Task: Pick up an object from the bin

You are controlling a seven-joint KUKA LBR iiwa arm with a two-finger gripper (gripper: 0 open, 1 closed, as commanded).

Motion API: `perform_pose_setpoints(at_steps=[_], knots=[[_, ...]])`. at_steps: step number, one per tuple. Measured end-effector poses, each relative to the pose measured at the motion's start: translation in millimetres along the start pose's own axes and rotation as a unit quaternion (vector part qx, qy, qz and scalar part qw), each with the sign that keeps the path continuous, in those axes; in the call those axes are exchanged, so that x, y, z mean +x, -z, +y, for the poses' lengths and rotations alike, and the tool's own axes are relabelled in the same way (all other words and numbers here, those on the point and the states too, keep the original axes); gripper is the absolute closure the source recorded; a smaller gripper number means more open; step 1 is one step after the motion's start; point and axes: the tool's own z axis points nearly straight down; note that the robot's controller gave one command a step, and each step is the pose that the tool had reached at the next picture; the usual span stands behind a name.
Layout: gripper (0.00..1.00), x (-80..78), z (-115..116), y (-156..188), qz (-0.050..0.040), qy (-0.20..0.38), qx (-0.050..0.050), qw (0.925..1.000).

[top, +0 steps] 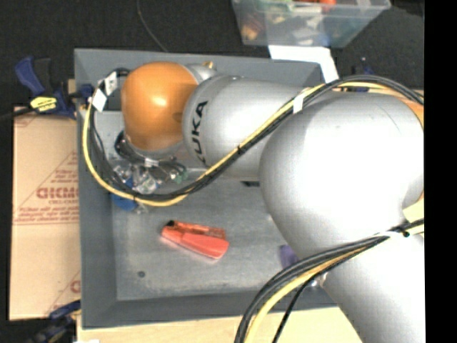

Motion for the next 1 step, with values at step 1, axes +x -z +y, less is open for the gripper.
perform_pose_setpoints(at_steps=[1], knots=[[1.0,2.2,1.3,34.4,0.0046,0.001,-0.002,1.0]])
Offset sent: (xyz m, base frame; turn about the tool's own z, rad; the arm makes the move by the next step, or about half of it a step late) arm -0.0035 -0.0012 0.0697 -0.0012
